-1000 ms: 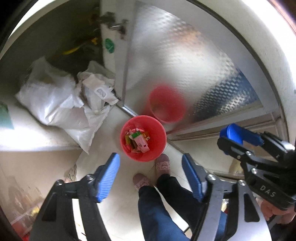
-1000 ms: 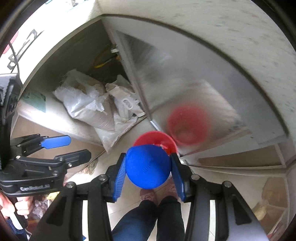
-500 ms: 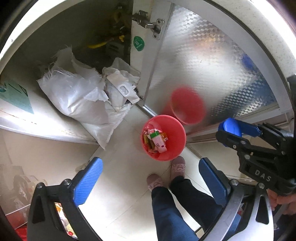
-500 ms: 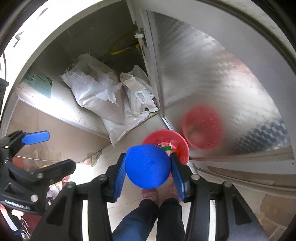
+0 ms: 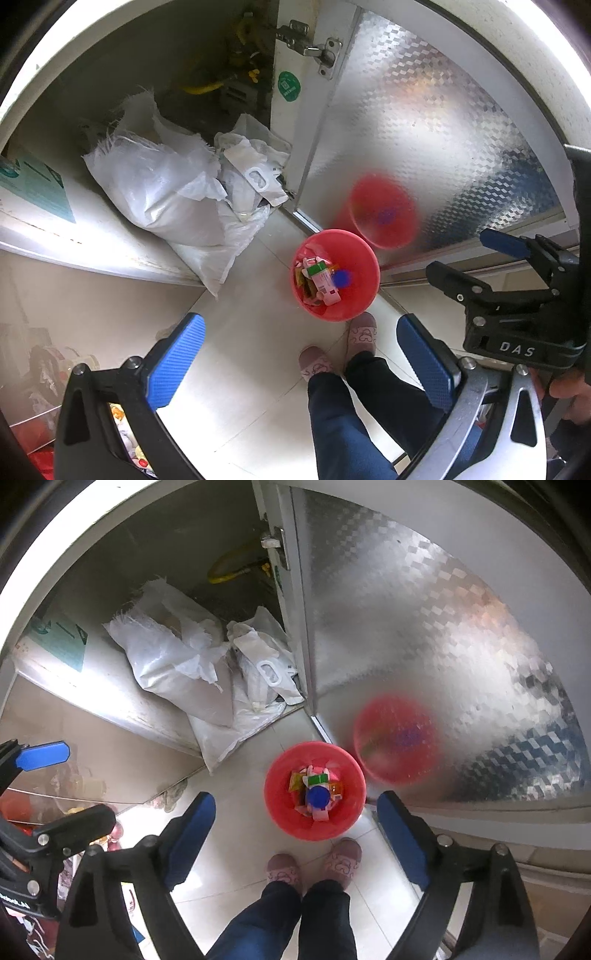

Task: Collect trash
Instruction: 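Open the right tool over the red bin to drop the blue lid, then raise both empty tools back up to the counter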

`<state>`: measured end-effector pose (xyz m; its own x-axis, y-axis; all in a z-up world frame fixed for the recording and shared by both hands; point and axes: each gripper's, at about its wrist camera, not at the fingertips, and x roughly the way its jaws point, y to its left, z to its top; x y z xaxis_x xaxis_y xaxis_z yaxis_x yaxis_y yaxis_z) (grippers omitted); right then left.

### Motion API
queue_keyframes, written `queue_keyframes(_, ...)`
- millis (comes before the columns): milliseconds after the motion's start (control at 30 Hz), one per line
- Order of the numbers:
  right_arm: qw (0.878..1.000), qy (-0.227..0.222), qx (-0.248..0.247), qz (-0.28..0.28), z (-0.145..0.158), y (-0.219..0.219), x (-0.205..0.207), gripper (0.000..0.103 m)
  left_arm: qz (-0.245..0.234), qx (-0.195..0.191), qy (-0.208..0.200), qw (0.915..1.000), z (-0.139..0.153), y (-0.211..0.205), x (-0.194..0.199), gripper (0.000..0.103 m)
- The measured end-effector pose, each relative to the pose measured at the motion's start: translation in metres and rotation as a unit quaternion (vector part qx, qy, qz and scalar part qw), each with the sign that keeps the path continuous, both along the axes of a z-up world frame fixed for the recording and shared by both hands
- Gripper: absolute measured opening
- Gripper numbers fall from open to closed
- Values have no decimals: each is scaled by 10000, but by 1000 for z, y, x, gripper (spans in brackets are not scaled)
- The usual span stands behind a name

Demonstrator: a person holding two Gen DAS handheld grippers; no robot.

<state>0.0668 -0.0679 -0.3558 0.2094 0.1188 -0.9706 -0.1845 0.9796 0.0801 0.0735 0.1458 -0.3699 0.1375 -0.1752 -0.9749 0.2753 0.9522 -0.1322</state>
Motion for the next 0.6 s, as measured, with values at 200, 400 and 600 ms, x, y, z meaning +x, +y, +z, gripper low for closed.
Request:
queue_keyframes(200,10000,-14,60,13,18,-2,-5,101,77,27,-156,9998,26,4,-8,103)
queue_keyframes(400,9998,-191,50,58,66,5,-12,102,197,11,-406,9990,83,11,-19,103)
queue_keyframes(600,9986,-501,91,171,133,8,-21,102,298,-73,-773,9965,154,15,-25,103)
